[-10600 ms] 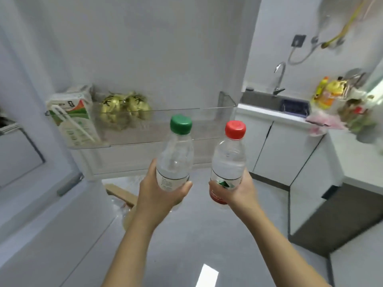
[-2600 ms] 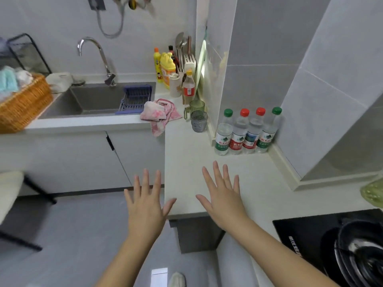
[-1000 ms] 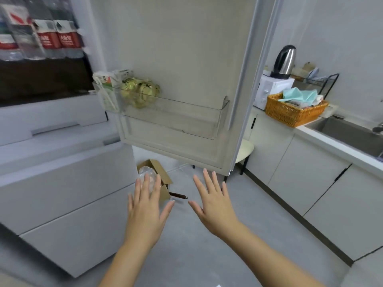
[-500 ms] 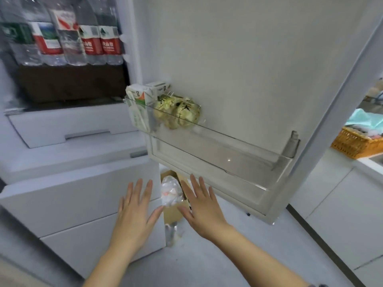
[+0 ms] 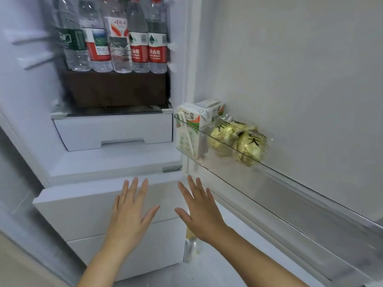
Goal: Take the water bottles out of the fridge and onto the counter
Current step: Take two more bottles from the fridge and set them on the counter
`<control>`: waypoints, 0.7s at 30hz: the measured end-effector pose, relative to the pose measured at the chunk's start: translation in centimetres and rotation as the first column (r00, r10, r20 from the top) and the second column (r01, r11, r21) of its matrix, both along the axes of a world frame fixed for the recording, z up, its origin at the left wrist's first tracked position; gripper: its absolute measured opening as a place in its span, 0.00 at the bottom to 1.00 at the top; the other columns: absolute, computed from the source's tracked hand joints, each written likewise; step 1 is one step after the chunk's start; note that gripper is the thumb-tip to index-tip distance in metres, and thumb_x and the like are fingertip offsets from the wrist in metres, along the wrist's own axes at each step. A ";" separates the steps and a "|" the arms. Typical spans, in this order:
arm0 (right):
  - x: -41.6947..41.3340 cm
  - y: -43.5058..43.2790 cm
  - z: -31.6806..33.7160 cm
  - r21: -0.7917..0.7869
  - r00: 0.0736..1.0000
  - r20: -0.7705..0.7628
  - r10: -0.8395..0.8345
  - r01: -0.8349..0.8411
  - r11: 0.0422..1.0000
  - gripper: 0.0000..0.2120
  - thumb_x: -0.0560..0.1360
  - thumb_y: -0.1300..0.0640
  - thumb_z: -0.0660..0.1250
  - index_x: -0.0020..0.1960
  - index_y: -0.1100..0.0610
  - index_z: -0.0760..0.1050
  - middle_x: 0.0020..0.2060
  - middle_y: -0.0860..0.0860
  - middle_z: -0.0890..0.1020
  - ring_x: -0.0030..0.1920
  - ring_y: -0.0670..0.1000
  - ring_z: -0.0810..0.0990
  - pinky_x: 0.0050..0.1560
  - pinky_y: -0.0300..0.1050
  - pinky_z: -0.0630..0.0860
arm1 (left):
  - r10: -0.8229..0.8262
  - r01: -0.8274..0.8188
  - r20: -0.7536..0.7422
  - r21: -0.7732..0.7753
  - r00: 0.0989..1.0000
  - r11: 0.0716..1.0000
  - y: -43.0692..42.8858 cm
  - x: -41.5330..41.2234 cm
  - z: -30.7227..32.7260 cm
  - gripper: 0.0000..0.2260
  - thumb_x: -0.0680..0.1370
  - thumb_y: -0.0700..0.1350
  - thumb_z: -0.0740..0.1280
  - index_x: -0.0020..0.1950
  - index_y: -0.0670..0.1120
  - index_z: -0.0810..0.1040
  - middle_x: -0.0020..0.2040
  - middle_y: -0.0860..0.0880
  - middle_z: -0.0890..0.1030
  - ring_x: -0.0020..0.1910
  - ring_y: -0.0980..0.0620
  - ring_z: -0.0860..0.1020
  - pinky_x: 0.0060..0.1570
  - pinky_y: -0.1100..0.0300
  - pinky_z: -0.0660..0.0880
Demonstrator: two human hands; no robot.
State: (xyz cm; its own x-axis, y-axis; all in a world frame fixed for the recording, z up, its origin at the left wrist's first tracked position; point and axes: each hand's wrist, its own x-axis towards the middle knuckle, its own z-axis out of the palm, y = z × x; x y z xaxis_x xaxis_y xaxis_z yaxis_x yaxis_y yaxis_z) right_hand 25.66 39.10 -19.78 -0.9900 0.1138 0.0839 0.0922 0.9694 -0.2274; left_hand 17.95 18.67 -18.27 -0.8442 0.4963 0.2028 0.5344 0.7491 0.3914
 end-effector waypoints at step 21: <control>-31.6 -8.9 11.6 0.031 0.960 -0.280 -0.027 0.037 0.999 0.33 0.83 0.43 0.54 0.81 0.48 0.41 0.80 0.47 0.40 0.79 0.49 0.38 0.77 0.57 0.43 | 0.009 0.027 -0.220 0.160 0.976 0.987 -8.3 -28.7 8.3 0.35 0.77 0.65 0.50 0.81 0.51 0.52 0.81 0.51 0.49 0.79 0.51 0.43 0.76 0.49 0.48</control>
